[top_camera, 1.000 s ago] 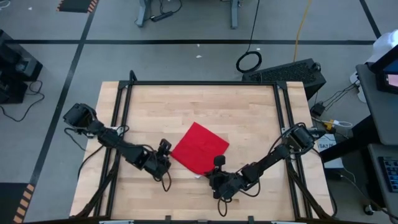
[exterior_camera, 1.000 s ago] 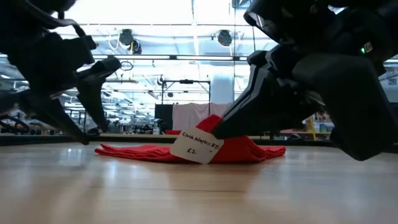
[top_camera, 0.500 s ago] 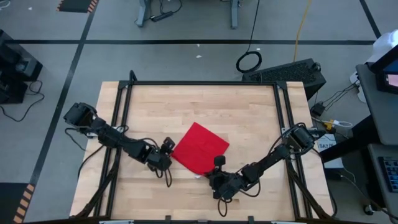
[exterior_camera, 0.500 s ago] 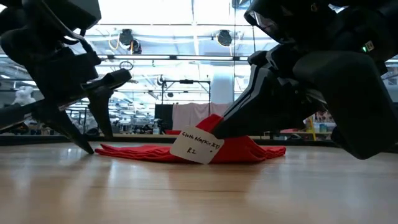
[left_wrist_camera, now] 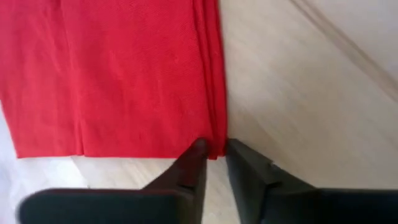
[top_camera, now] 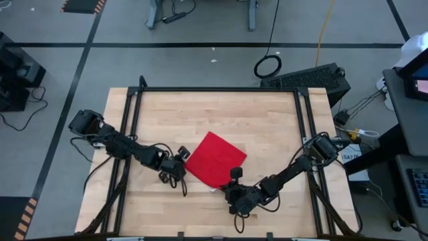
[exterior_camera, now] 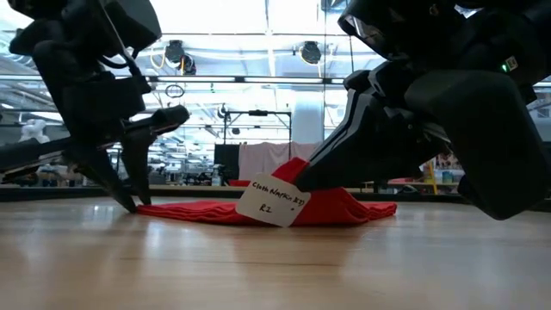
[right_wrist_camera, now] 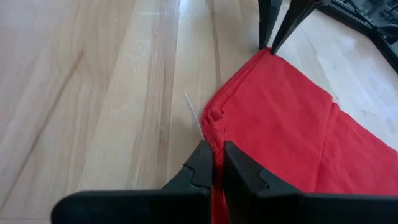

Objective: Roll napkin
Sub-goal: Fold the red napkin

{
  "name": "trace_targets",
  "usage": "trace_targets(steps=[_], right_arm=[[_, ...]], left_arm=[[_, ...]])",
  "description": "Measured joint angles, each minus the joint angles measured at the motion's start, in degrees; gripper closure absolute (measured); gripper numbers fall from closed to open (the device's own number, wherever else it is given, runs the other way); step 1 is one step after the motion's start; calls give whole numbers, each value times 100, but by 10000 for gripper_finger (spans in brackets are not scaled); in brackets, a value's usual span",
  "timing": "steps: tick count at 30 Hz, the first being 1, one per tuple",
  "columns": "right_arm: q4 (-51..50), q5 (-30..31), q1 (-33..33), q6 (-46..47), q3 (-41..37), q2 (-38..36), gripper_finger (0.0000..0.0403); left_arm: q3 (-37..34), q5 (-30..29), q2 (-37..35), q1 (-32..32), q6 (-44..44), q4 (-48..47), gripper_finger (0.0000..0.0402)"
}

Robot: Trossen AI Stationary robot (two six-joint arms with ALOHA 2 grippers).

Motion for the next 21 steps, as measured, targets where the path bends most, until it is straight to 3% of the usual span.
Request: trace_targets(steps=[5,12,21], right_arm=[[-7,1,0,-2,0,0,394],[20,-48,0,13,0,-11,394],[-2,-630,120,15,0,-470,394]], left_arm=[[-7,57,17,11,-224,174,394],[-2,370,-49,-222,-1542,42,398],[277,930,-797,-1275,-3489,-165,399]])
